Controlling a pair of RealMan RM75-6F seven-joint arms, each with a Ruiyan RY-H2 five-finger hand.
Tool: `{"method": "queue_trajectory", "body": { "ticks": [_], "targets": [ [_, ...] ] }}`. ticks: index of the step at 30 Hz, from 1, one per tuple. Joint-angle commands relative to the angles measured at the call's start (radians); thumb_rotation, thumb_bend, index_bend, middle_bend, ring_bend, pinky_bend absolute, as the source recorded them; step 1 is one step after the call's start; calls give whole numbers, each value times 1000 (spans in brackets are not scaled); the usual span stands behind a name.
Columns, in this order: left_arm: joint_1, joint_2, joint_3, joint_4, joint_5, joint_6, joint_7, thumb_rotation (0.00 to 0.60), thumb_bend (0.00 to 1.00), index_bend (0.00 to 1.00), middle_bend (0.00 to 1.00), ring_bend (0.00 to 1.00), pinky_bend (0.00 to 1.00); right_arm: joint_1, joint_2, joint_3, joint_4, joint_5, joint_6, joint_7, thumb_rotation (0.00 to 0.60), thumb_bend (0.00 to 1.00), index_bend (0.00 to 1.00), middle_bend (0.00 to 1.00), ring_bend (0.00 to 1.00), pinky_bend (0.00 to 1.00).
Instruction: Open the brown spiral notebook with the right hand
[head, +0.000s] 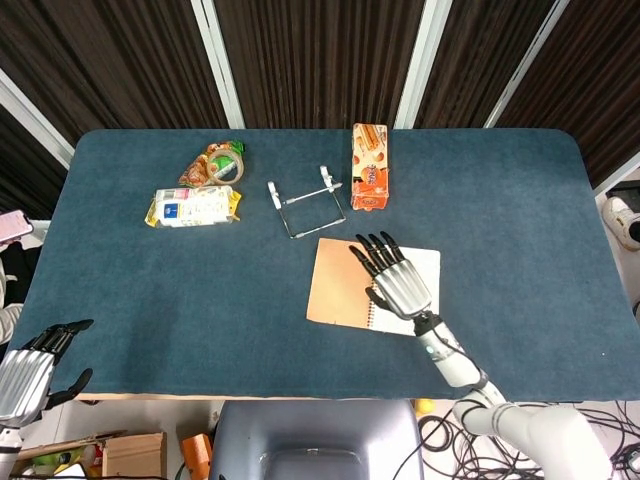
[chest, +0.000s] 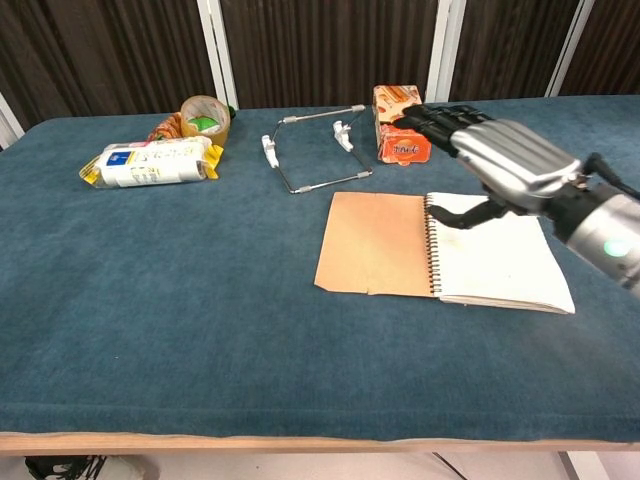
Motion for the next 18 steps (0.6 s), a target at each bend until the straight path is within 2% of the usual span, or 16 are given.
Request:
{"method": "queue_trajectory", "body": {
  "ticks": [1, 4, 9, 18],
  "targets": [
    [-1, -4, -4, -5, -9, -5, 14, 600, 322, 228, 287, 249, 472, -308, 455, -107, -669, 103, 164, -314, 600, 290, 0, 0, 0, 5],
    [-2, -10, -8, -10, -20, -9, 30, 600, 322, 228, 287, 249, 472, -376, 508, -133, -704, 155, 174, -315, 600, 290, 0, 0, 0, 14],
    [-6, -22, -13, -13, -26, -17, 64, 600, 322, 227, 287, 249, 472, -416, 526, -120, -693, 217, 140, -273, 600, 290, 0, 0, 0, 25],
    [-12, -29, -13, -13, -28, -28, 88, 600, 323, 227, 287, 250, 472, -436, 512, -101, -665, 166, 147, -278, 600, 290, 0, 0, 0, 53]
  ]
}}
